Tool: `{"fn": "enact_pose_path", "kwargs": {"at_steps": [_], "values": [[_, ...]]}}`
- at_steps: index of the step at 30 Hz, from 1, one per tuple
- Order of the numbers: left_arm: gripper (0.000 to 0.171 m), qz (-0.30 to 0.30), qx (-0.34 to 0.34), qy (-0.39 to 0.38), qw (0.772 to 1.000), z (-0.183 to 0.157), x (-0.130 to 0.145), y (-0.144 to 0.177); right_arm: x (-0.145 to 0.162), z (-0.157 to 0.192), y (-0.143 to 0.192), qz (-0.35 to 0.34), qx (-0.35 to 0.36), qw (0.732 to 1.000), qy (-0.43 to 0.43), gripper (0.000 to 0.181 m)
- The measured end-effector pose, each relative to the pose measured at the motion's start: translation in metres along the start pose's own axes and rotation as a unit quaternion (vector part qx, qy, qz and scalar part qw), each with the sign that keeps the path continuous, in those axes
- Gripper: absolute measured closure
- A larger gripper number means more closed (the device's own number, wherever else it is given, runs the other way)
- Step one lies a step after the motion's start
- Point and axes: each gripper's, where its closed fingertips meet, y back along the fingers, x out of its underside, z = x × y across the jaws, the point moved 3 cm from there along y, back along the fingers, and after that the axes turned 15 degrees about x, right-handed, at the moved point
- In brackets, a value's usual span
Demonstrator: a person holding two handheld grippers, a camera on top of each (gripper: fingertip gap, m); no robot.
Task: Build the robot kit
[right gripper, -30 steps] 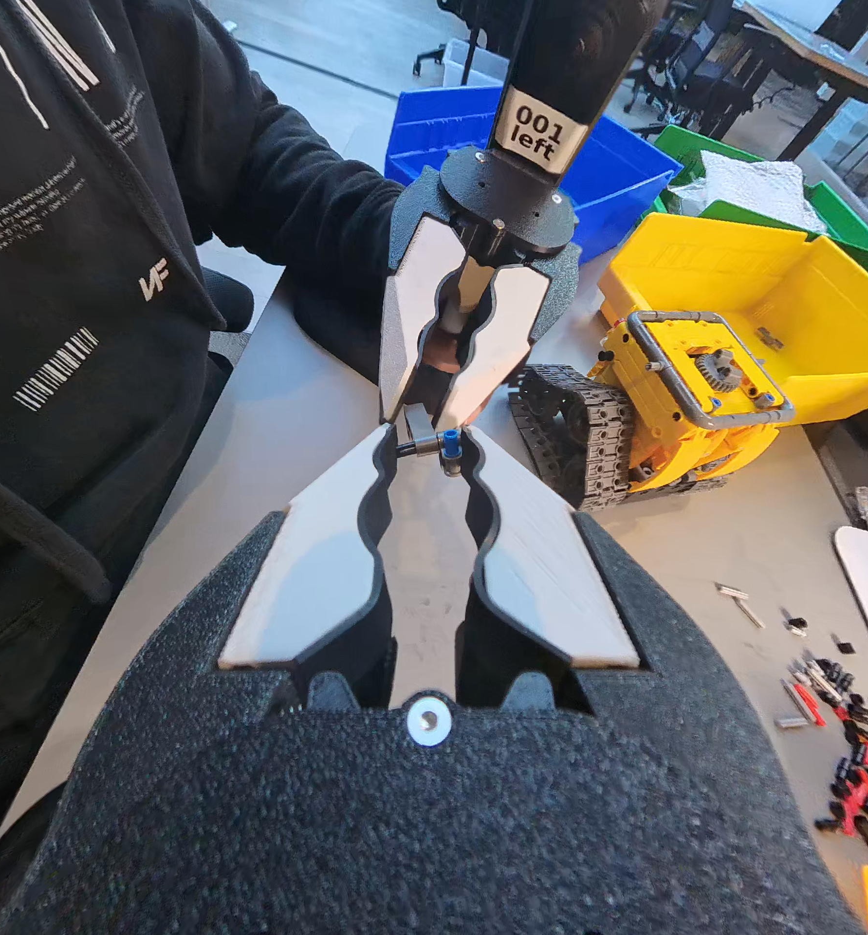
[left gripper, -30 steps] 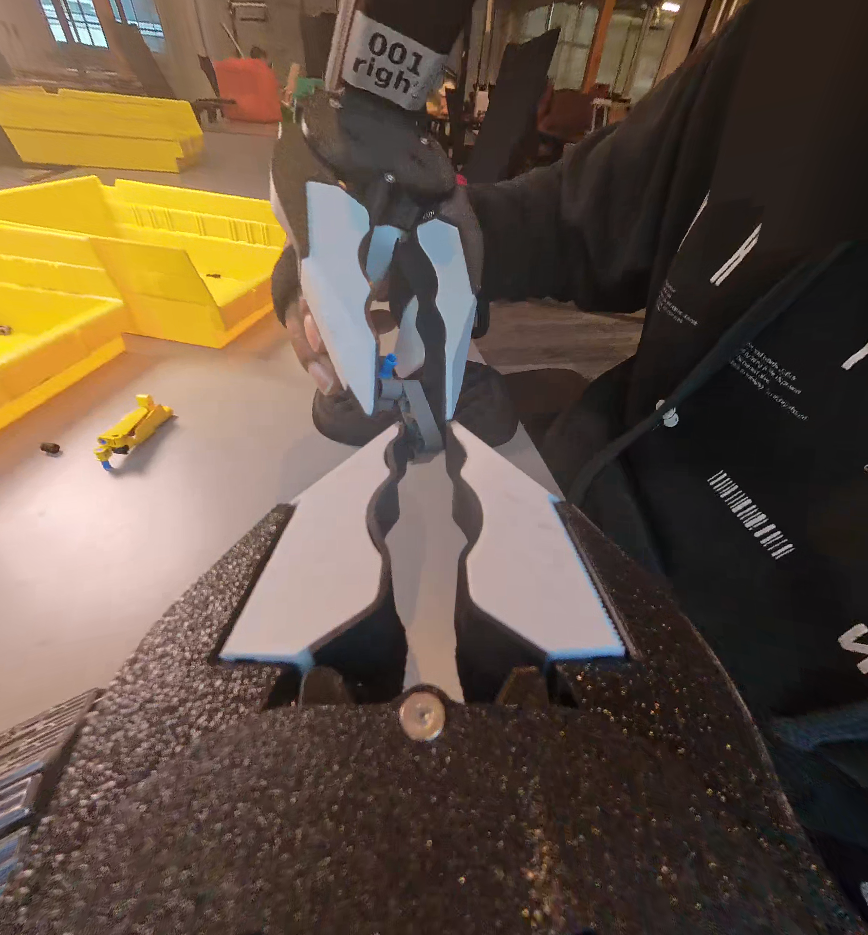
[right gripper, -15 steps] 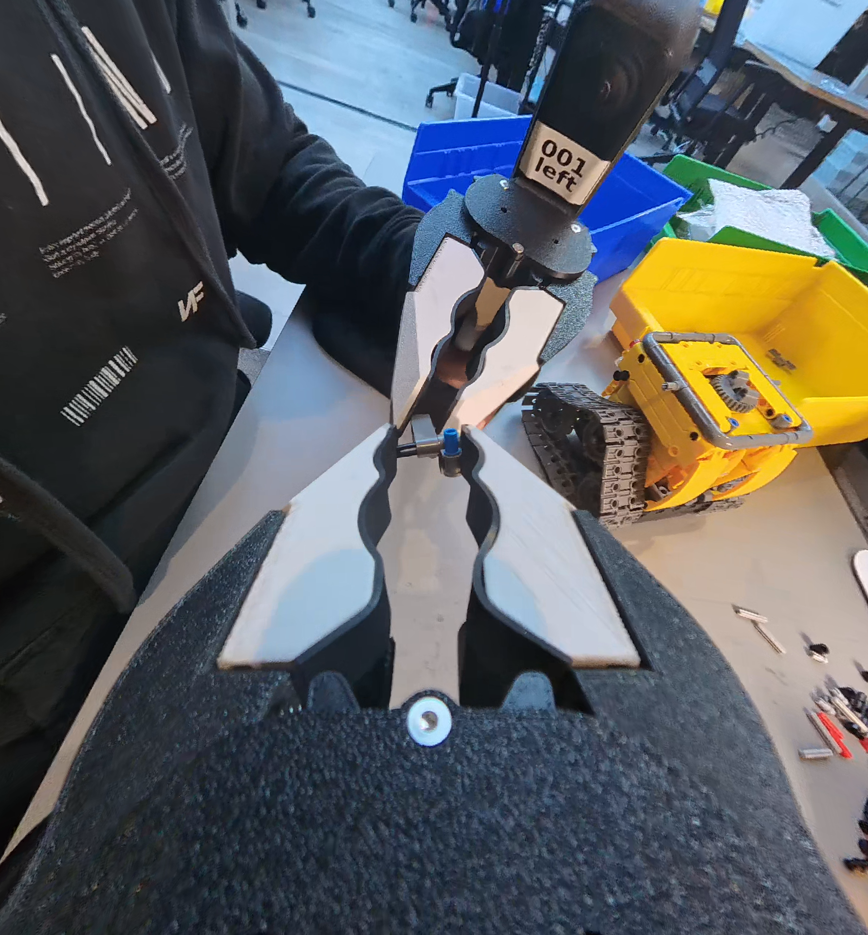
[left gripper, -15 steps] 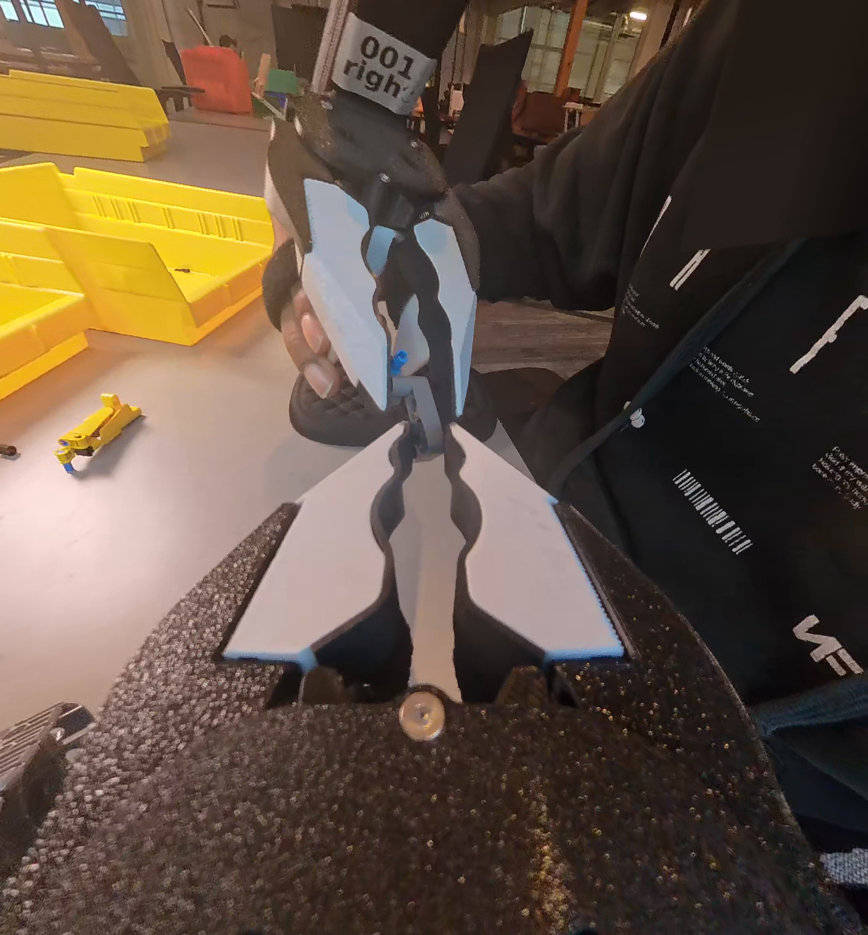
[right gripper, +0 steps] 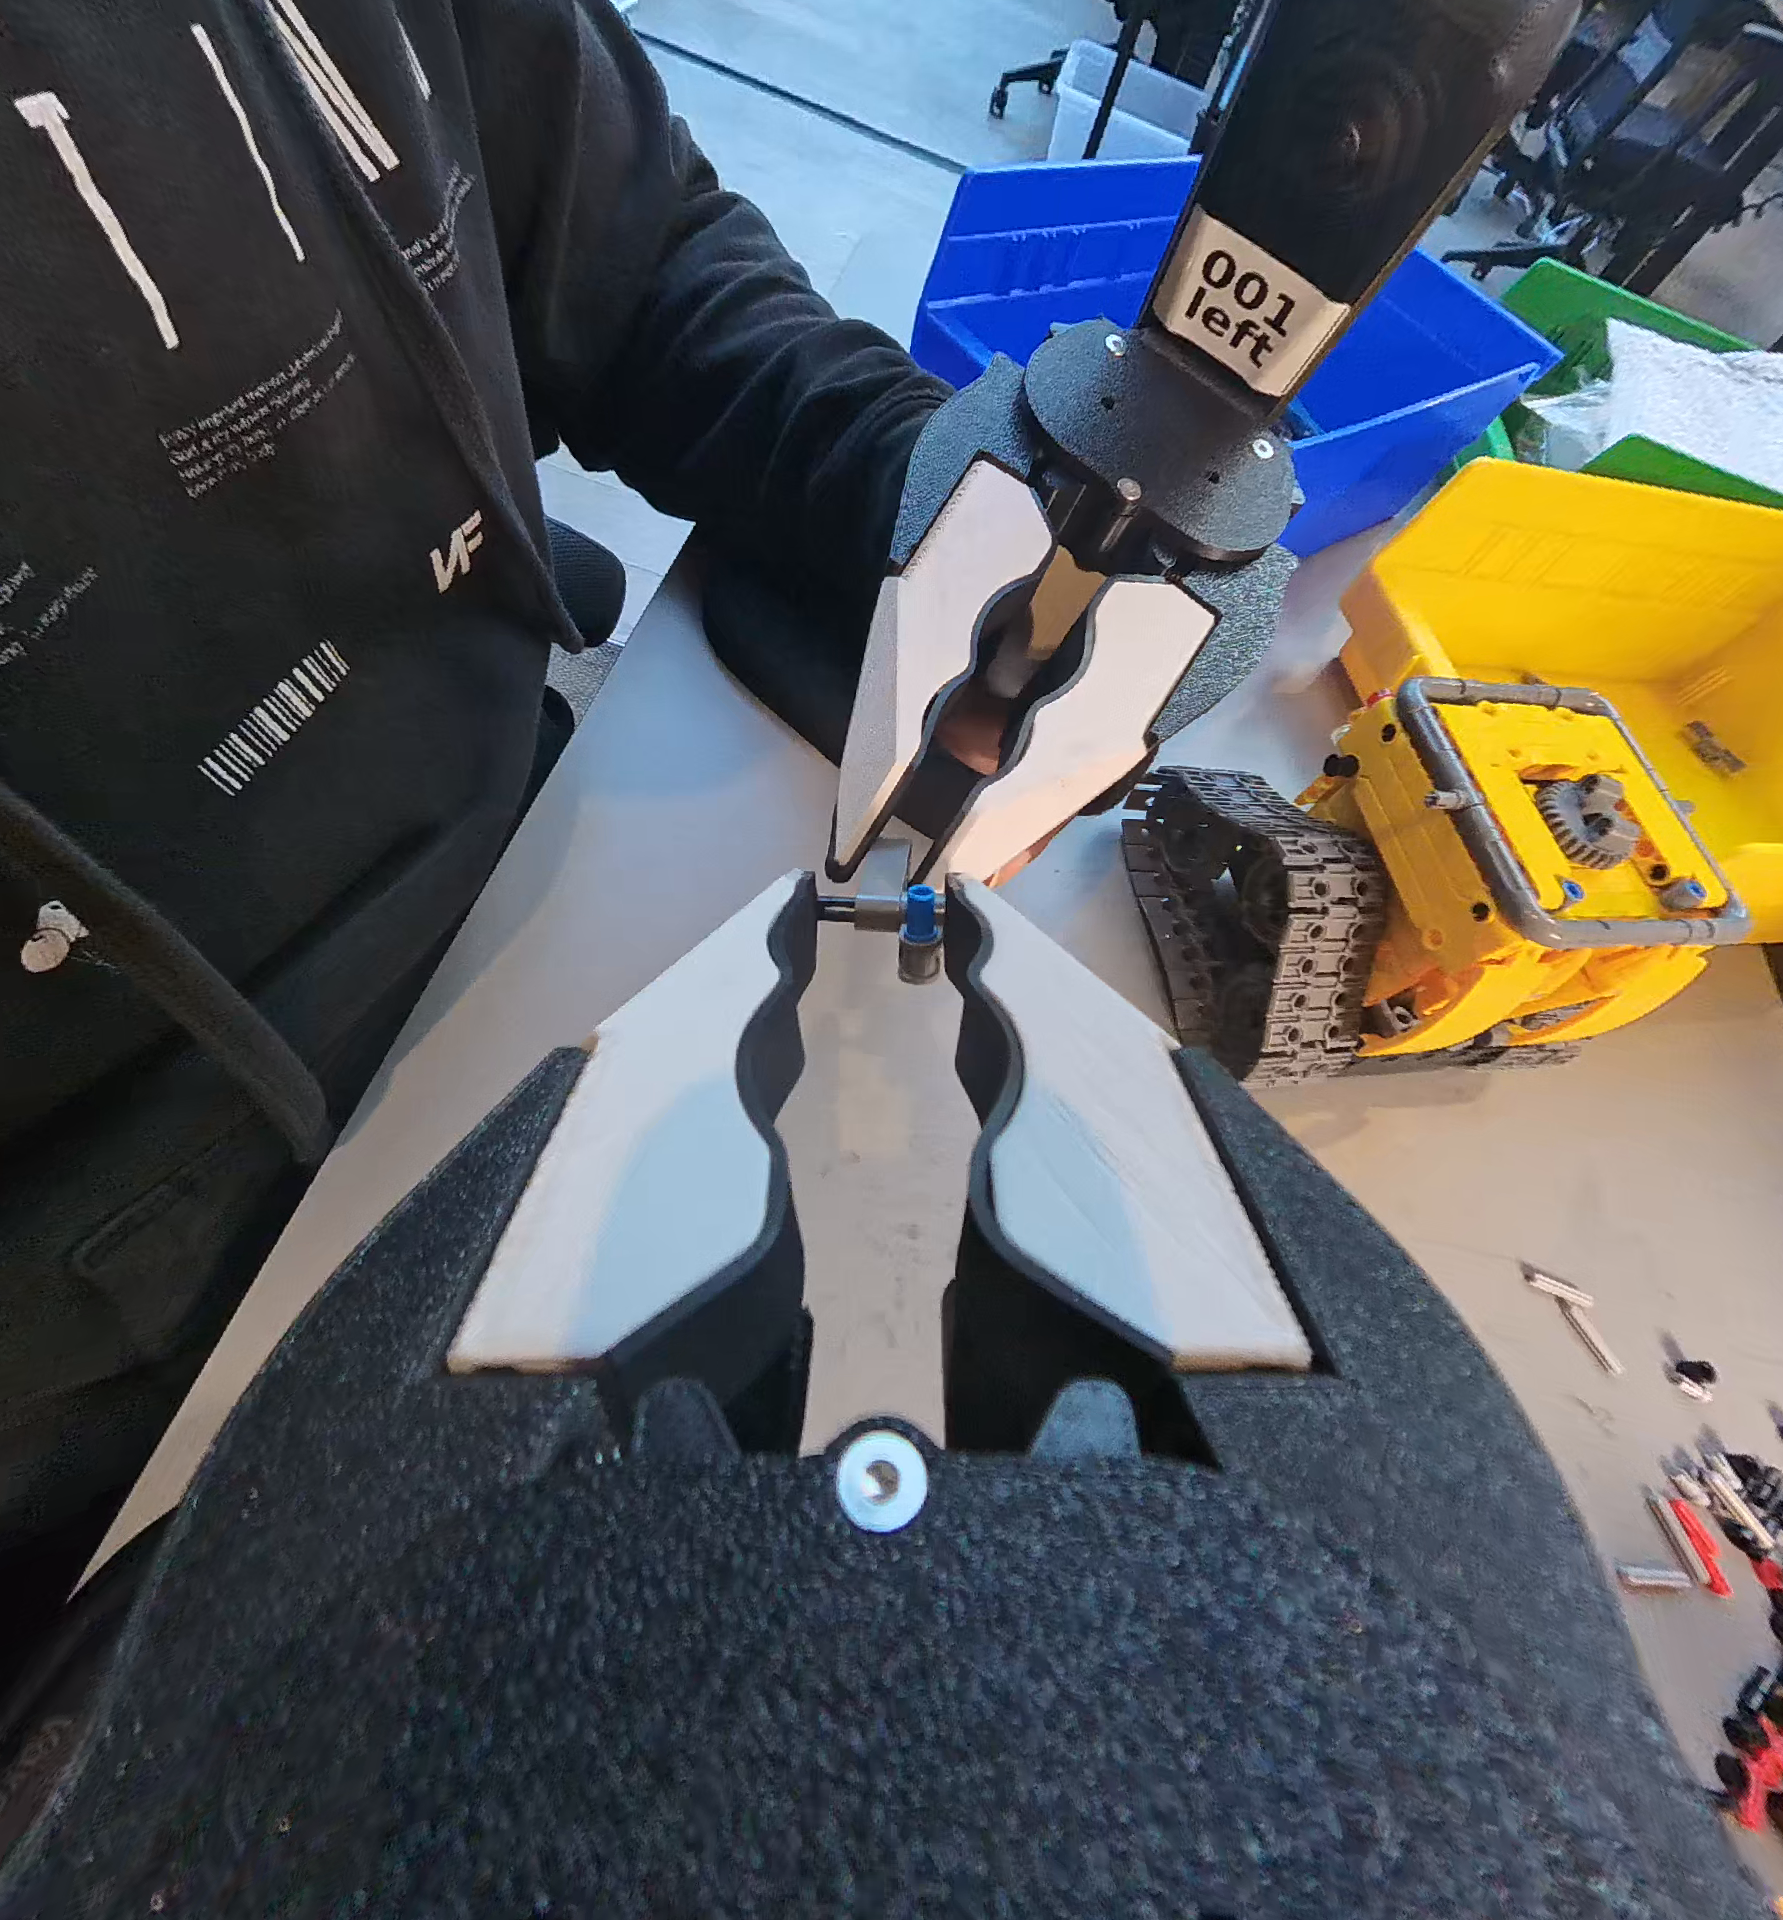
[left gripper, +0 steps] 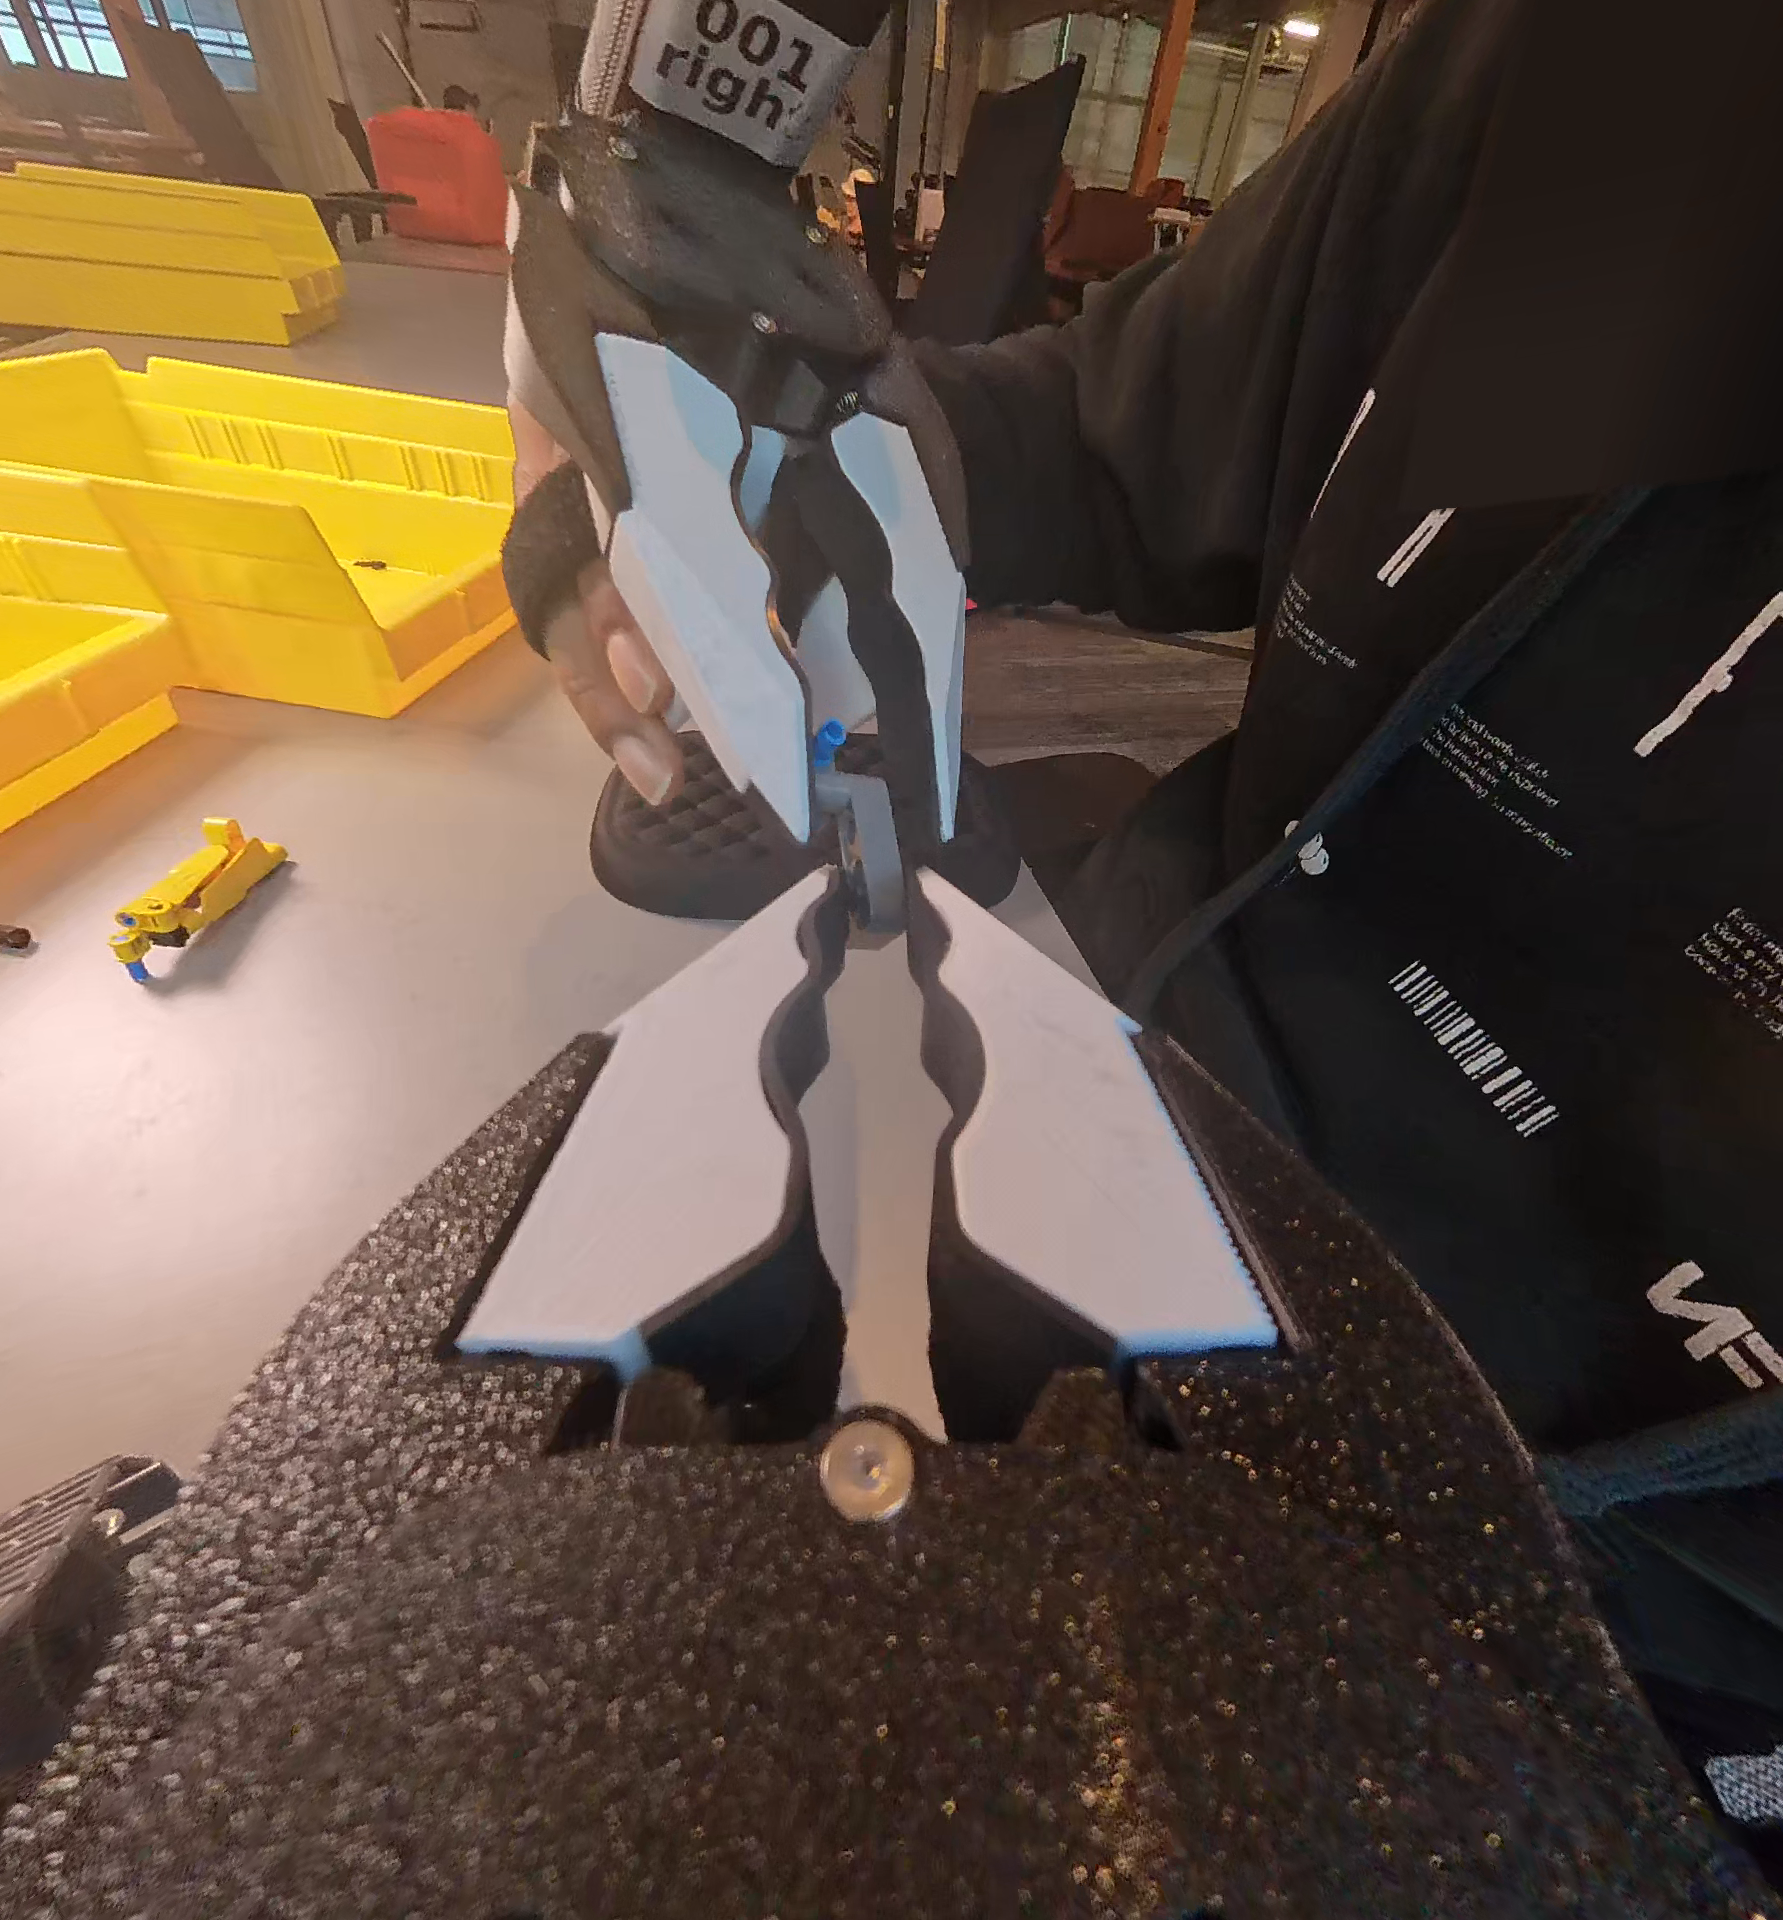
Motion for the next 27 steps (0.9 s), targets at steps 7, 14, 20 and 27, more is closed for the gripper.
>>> {"fn": "enact_pose_path", "kwargs": {"at_steps": [7, 14, 20, 27], "values": [[0.162, 0.014, -0.020, -0.007, 1.000, 0.004, 0.003, 0.001, 0.006, -0.002, -0.002, 0.009, 0.030, 1.000, -0.004, 0.157], [0.162, 0.174, -0.158, -0.160, 0.959, 0.022, 0.028, -0.002, 0.032, -0.020, 0.001, 0.044, 0.044, 0.990, -0.124, 0.135], [0.161, 0.244, -0.215, -0.227, 0.918, 0.032, 0.039, -0.001, 0.056, -0.021, -0.003, 0.080, 0.058, 0.979, -0.180, 0.137], [0.161, 0.275, -0.232, -0.248, 0.899, 0.037, 0.047, -0.002, 0.064, -0.020, -0.012, 0.072, 0.069, 0.976, -0.191, 0.161]]}}
